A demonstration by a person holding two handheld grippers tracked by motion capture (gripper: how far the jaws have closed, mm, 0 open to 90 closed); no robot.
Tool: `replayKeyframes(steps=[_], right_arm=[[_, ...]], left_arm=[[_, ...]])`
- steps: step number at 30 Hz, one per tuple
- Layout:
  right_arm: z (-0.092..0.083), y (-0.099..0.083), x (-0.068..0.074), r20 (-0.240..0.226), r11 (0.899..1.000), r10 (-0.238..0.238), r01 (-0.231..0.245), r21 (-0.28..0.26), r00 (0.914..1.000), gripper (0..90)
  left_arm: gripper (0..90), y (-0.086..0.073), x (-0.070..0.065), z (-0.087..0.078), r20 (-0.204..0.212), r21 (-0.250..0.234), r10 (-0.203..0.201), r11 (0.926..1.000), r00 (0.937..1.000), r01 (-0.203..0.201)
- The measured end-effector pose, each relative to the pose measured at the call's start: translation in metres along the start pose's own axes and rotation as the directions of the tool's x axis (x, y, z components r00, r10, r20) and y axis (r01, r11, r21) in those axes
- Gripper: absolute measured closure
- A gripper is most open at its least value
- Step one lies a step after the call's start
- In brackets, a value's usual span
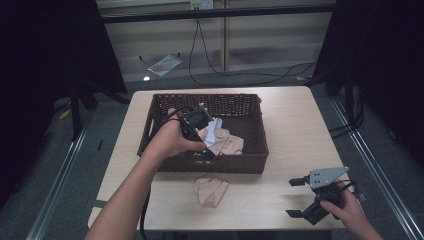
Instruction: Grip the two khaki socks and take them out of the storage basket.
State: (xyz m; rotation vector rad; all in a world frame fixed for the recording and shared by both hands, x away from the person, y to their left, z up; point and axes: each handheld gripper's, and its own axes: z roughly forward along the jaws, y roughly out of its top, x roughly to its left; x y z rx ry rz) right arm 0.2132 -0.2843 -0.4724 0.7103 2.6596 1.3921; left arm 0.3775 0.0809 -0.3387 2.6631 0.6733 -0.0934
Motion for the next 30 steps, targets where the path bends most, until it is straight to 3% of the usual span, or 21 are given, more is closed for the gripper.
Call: replayKeyframes(steps=[3,30], right_arm=[[0.000,0.000,0.000,-0.004,1.000,0.000,0.000,-0.001,1.0000,1.5],[0.001,0.000,-0.001,-0.004,1.000,-0.005,0.005,0.000,1.0000,1.4]], left_arm=[[10.5,0.000,0.009,0.000,-0.007,-0.016,-0.025,0.9996,0.9997,0.024],[9.5,0.004,0.060,0.029,-0.064,-0.017,-0.106,0.9943,0.9923,0.105]])
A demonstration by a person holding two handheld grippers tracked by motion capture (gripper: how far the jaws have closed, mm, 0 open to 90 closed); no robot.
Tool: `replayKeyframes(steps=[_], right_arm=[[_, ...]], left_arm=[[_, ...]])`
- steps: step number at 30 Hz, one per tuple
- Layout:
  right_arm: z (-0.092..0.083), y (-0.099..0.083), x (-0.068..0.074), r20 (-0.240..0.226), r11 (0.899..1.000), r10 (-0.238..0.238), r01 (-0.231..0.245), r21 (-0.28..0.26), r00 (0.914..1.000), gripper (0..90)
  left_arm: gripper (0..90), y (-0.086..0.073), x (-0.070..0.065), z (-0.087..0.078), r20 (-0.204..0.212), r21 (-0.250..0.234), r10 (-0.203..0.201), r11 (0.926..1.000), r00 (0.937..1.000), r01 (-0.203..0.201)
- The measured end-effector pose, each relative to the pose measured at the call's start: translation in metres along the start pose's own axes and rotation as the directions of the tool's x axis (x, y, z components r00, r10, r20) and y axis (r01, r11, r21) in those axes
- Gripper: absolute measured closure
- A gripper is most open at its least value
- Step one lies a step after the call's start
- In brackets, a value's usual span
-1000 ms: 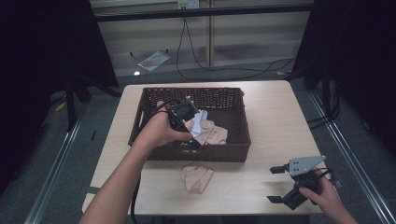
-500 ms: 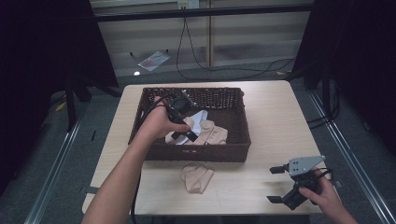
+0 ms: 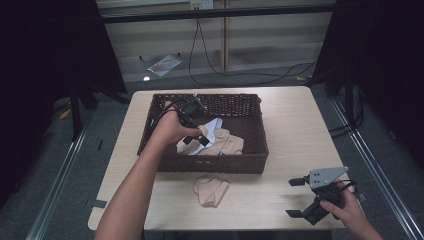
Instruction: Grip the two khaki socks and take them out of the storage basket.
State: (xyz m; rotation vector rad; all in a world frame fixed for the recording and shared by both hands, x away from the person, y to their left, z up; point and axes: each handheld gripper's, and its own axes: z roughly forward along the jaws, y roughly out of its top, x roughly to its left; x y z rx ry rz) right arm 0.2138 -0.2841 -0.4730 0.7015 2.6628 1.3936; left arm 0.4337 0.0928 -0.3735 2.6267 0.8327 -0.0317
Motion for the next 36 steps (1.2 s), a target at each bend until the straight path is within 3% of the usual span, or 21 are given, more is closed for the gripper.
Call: replayKeyframes(steps=[5,13,24,34,36], right_arm=[[0.000,0.000,0.000,0.000,1.000,-0.001,0.001,0.000,1.0000,1.4],[-0.001,0.000,0.000,-0.002,1.000,0.002,-0.002,-0.002,1.0000,1.4],[-0.001,0.000,0.001,0.001,1.000,0.004,-0.004,-0.002,1.0000,1.4],[-0.002,0.000,0.000,0.000,1.000,0.001,-0.001,-0.005,1.0000,1.4],[-0.001,0.000,0.000,0.000,1.000,-0.001,0.001,-0.004,1.0000,1.4]], left_arm=[[9.8,-0.001,0.006,0.009,0.003,-0.006,-0.015,0.9999,0.9999,0.015],[13.1,-0.005,0.022,0.023,-0.010,-0.024,-0.084,0.9962,0.9964,0.084],[20.9,-0.003,0.034,0.043,-0.057,-0.011,-0.092,0.9957,0.9941,0.091],[40.7,-0.010,0.043,0.060,-0.053,-0.007,-0.125,0.9921,0.9907,0.125],[54.8,-0.011,0.045,0.061,-0.060,0.002,-0.125,0.9921,0.9903,0.125]])
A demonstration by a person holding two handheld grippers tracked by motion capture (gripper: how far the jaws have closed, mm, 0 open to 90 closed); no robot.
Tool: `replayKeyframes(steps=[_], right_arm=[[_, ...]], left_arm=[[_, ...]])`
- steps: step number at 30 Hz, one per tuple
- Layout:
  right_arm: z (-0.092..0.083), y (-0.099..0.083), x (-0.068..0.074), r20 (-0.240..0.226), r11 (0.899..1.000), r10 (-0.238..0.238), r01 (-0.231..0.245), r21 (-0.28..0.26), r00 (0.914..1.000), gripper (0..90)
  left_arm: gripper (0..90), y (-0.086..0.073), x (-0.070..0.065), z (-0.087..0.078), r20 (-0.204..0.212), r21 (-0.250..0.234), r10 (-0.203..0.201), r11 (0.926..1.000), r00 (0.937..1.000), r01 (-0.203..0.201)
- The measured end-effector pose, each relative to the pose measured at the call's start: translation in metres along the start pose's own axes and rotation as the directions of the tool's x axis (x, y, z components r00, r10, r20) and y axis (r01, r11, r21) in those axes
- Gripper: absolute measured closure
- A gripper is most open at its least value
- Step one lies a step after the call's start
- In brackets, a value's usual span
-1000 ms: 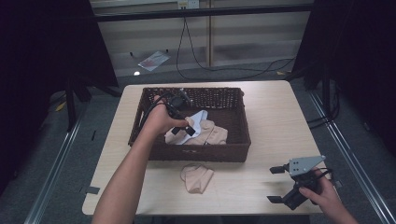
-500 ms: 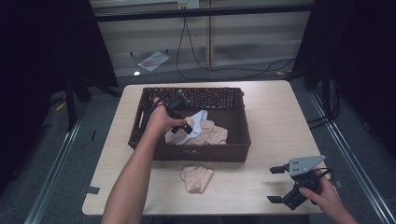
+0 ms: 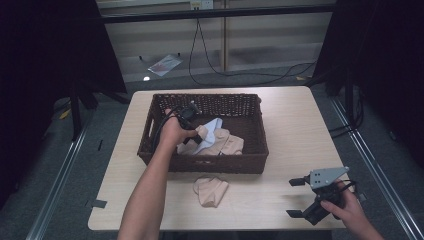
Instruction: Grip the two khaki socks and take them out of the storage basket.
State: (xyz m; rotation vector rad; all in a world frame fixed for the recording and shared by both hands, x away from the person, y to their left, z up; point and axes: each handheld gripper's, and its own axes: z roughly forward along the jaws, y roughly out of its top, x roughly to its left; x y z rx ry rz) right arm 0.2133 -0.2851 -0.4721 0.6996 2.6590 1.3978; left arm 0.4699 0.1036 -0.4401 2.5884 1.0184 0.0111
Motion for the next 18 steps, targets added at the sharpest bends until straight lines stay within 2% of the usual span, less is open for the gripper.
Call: replayKeyframes(steps=[1,3,5,7,9,13,18], right_arm=[[0.000,0.000,0.000,0.000,1.000,0.000,0.000,0.000,1.0000,1.4],[0.000,0.000,0.000,-0.001,1.000,0.002,-0.002,0.000,1.0000,1.4],[0.000,0.000,0.000,0.000,1.000,0.003,-0.003,-0.001,1.0000,1.4],[0.000,0.000,0.000,-0.001,1.000,0.001,-0.001,0.000,1.0000,1.5],[0.000,0.000,0.000,0.000,1.000,0.003,-0.003,-0.001,1.0000,1.4],[0.000,0.000,0.000,-0.001,1.000,0.001,-0.001,0.000,1.0000,1.4],[0.000,0.000,0.000,0.001,1.000,0.002,-0.002,-0.001,1.0000,1.4]], left_arm=[[54.8,-0.001,0.001,0.000,-0.004,0.006,0.005,1.0000,1.0000,-0.005],[60.7,-0.001,0.001,-0.001,-0.013,0.002,0.004,1.0000,0.9999,-0.004],[73.4,-0.001,0.001,-0.002,-0.012,0.015,0.004,0.9999,0.9999,-0.003],[80.7,-0.001,0.001,-0.004,-0.010,0.019,-0.015,0.9997,0.9998,0.015],[82.5,-0.001,0.001,-0.007,-0.003,0.039,-0.017,0.9991,0.9998,0.017],[83.4,-0.002,0.001,-0.015,0.018,0.041,-0.032,0.9987,0.9993,0.031],[83.4,0.000,-0.002,-0.032,0.039,0.040,-0.042,0.9984,0.9983,0.041]])
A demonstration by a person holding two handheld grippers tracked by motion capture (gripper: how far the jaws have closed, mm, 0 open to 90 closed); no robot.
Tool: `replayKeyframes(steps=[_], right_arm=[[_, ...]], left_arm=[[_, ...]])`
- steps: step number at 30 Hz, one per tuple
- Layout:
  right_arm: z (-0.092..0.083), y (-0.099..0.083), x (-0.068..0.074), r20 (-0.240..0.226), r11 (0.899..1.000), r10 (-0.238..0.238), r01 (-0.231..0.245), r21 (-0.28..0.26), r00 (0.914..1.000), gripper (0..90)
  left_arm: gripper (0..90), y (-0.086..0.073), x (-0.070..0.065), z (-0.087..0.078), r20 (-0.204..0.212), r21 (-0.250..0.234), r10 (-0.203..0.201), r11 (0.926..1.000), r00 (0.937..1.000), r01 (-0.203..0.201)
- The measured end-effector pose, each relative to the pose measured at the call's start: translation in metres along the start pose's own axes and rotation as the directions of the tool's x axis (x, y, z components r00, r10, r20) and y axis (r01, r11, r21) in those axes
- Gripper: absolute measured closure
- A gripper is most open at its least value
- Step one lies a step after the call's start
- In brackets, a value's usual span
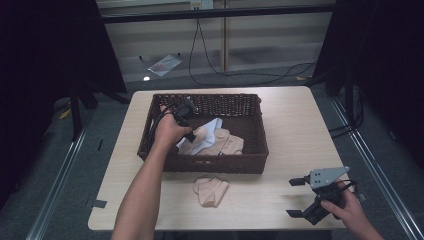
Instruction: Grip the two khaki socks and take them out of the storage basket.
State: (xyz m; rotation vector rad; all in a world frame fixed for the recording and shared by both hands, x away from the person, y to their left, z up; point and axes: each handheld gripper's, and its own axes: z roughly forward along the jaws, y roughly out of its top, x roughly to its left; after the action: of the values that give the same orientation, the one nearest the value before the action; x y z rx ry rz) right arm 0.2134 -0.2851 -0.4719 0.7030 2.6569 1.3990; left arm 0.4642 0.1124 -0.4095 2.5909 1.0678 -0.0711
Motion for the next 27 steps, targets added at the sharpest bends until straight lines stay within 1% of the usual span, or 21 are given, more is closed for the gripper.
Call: replayKeyframes(steps=[2,5,7,8,9,10,11,14,15,16,17,18,20,23,24,27], right_arm=[[0.000,0.000,0.000,-0.001,1.000,0.003,-0.003,0.000,1.0000,1.4],[0.001,0.000,0.000,-0.001,1.000,0.002,-0.002,0.001,1.0000,1.4],[0.001,0.000,0.000,-0.001,1.000,0.003,-0.003,0.000,1.0000,1.4],[0.001,0.000,0.000,-0.001,1.000,0.003,-0.003,0.001,1.0000,1.4],[0.001,0.000,0.000,-0.002,1.000,0.004,-0.004,0.002,1.0000,1.4],[0.001,0.000,0.000,-0.002,1.000,0.004,-0.004,0.002,1.0000,1.4],[0.001,0.000,0.000,-0.007,1.000,0.005,-0.005,0.001,1.0000,1.4],[0.001,0.000,0.000,-0.002,1.000,0.002,-0.002,0.002,1.0000,1.4],[0.001,0.000,0.000,-0.002,1.000,0.002,-0.002,0.002,1.0000,1.4],[0.001,0.000,0.000,-0.003,1.000,0.001,-0.001,0.002,1.0000,1.4],[0.001,0.000,0.000,-0.003,1.000,0.001,-0.001,0.002,1.0000,1.4],[0.002,0.000,0.000,-0.002,1.000,0.002,-0.002,0.004,1.0000,1.4],[0.002,0.000,0.000,-0.003,1.000,0.002,-0.002,0.004,1.0000,1.4],[0.002,0.000,0.000,-0.003,1.000,0.003,-0.003,0.003,1.0000,1.4],[0.002,0.000,0.000,-0.002,1.000,0.002,-0.002,0.003,1.0000,1.4],[0.002,0.000,0.000,-0.002,1.000,-0.001,0.001,0.001,1.0000,1.4]], left_arm=[[83.4,0.002,-0.002,-0.008,0.017,-0.004,0.001,1.0000,0.9999,-0.001],[83.4,0.003,-0.006,-0.019,0.035,0.011,0.000,0.9999,0.9994,0.000],[83.4,0.003,-0.009,-0.026,0.051,0.010,-0.006,0.9999,0.9987,0.005],[83.4,0.004,-0.009,-0.029,0.059,0.002,-0.006,1.0000,0.9982,0.005],[83.4,0.004,-0.011,-0.033,0.055,-0.003,-0.008,1.0000,0.9984,0.008],[83.4,0.004,-0.011,-0.036,0.055,0.003,-0.007,1.0000,0.9985,0.006],[83.4,0.004,-0.012,-0.040,0.059,0.004,-0.006,1.0000,0.9982,0.005],[83.4,0.004,-0.014,-0.047,0.070,0.000,-0.009,1.0000,0.9975,0.009],[83.4,0.005,-0.014,-0.051,0.069,0.011,0.006,0.9999,0.9976,-0.007],[83.4,0.005,-0.015,-0.053,0.070,0.010,-0.002,0.9999,0.9975,0.002],[83.4,0.005,-0.016,-0.055,0.071,0.009,-0.003,1.0000,0.9975,0.002],[83.4,0.005,-0.017,-0.058,0.073,0.015,0.005,0.9999,0.9973,-0.006],[83.4,0.006,-0.019,-0.061,0.083,0.010,0.002,0.9999,0.9965,-0.003],[83.4,0.006,-0.022,-0.067,0.082,0.016,0.009,0.9998,0.9966,-0.011],[83.4,0.007,-0.023,-0.069,0.087,0.018,0.017,0.9997,0.9961,-0.019],[83.4,0.007,-0.025,-0.074,0.100,0.018,0.013,0.9997,0.9949,-0.015]])
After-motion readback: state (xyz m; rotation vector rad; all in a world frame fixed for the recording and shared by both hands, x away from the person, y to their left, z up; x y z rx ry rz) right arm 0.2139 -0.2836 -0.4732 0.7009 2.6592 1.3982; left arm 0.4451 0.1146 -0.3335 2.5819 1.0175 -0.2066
